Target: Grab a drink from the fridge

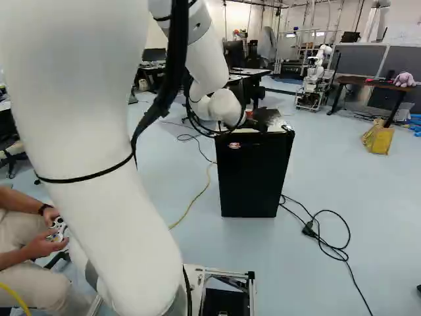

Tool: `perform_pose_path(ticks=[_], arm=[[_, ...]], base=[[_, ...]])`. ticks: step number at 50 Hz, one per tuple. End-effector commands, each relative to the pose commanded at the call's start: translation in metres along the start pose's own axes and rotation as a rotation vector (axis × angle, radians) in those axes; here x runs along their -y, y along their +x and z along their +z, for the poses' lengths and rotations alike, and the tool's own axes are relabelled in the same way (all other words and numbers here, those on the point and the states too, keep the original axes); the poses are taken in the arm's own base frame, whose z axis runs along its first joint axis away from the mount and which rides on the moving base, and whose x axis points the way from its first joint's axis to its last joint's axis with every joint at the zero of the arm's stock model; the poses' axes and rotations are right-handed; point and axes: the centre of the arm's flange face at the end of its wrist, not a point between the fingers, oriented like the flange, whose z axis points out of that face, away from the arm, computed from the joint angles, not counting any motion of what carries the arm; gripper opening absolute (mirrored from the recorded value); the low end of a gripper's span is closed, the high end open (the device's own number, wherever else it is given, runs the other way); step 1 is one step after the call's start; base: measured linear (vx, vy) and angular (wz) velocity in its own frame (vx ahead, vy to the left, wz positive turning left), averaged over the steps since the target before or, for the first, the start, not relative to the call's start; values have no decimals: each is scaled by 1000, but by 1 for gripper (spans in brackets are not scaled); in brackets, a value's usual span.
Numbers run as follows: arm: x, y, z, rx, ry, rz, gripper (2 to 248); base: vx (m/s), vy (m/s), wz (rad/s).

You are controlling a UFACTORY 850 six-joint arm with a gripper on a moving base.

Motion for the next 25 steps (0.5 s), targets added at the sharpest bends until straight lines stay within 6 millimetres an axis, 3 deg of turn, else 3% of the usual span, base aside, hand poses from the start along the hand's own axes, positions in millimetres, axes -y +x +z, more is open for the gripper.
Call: perform_pose_path(ticks=[25], arm=[[8,1,13,-203,80,-96,247]], base=[[0,0,0]])
